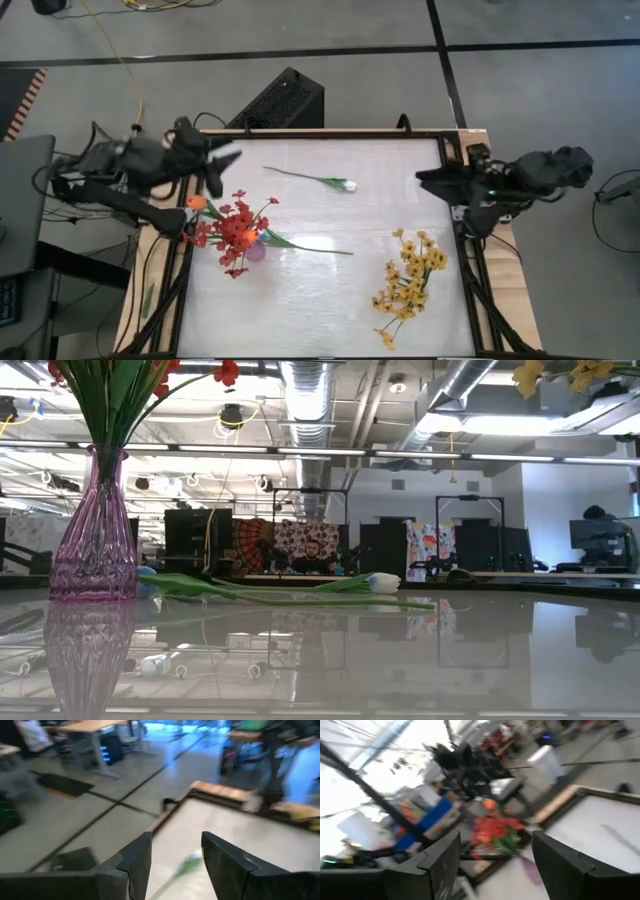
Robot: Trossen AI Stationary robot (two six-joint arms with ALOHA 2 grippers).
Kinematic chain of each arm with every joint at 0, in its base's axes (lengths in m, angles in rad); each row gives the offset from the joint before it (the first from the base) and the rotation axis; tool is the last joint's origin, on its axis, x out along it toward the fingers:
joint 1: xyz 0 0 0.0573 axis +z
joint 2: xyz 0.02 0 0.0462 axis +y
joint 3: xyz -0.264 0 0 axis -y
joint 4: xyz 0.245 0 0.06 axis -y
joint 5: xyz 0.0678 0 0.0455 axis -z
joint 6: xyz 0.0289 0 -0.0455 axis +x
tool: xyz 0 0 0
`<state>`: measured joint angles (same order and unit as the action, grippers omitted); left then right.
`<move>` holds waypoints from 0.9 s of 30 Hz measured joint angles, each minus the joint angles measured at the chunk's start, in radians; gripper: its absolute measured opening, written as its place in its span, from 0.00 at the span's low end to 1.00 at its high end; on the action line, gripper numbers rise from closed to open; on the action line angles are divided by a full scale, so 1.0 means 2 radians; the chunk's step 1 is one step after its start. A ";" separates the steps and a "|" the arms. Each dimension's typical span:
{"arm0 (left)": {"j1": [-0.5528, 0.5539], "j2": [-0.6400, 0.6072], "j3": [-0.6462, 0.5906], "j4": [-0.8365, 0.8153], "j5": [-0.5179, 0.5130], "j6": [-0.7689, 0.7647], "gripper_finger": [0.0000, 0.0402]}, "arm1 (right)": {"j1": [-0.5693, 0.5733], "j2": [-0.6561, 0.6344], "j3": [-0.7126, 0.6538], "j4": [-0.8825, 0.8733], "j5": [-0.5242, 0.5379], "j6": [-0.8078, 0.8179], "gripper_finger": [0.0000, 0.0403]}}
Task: Sort flowers into vase by color
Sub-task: Put the top white flower into the transparent vase
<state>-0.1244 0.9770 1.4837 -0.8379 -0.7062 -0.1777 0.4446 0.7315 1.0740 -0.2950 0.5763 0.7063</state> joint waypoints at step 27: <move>0.366 0.432 0.000 0.053 0.452 0.305 0.40 | -0.069 0.146 -0.001 -0.006 -0.132 0.017 0.67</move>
<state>0.6086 1.8412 1.4837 -0.7311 0.1986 0.4333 0.3069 1.0244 1.0718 -0.3065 0.3119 0.7411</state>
